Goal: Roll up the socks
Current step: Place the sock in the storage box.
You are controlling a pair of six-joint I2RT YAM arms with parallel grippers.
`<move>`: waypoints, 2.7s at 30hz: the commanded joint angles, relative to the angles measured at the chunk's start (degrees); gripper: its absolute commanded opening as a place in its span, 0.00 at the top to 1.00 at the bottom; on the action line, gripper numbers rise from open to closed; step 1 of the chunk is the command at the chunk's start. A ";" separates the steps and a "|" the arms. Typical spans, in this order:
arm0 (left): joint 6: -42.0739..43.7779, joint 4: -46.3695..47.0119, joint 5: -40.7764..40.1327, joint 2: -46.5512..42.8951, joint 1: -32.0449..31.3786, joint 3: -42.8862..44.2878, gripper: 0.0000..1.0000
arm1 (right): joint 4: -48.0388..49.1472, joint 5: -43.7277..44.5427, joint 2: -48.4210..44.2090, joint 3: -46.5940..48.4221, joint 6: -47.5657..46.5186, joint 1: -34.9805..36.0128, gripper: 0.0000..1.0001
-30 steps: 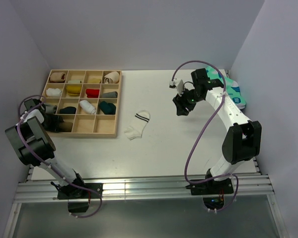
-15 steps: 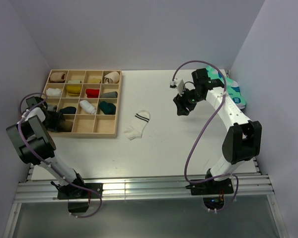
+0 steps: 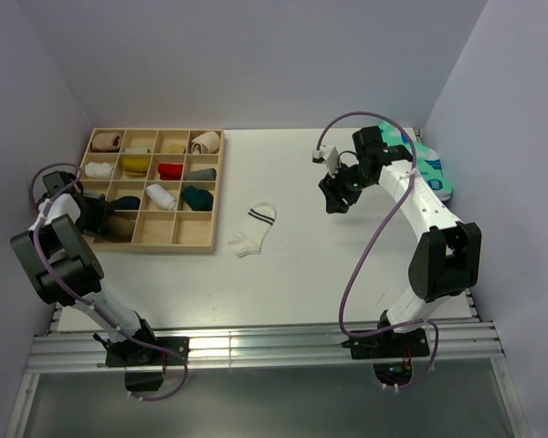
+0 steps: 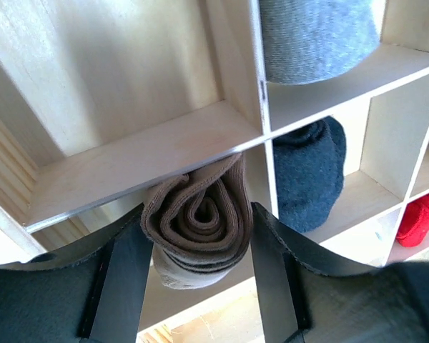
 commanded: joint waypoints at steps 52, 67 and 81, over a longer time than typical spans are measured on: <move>2.16 3.87 6.14 -9.97 -0.30 -4.27 0.66 | 0.30 -2.72 -3.27 -4.61 -0.94 -1.23 0.42; 1.10 6.42 3.85 -10.84 -0.30 -9.99 0.70 | -0.06 -2.37 -4.24 -5.66 -1.30 -1.32 0.42; 3.48 1.23 4.74 -23.58 -10.02 -0.05 0.62 | 0.99 -3.60 -4.86 -2.50 1.43 -0.79 0.41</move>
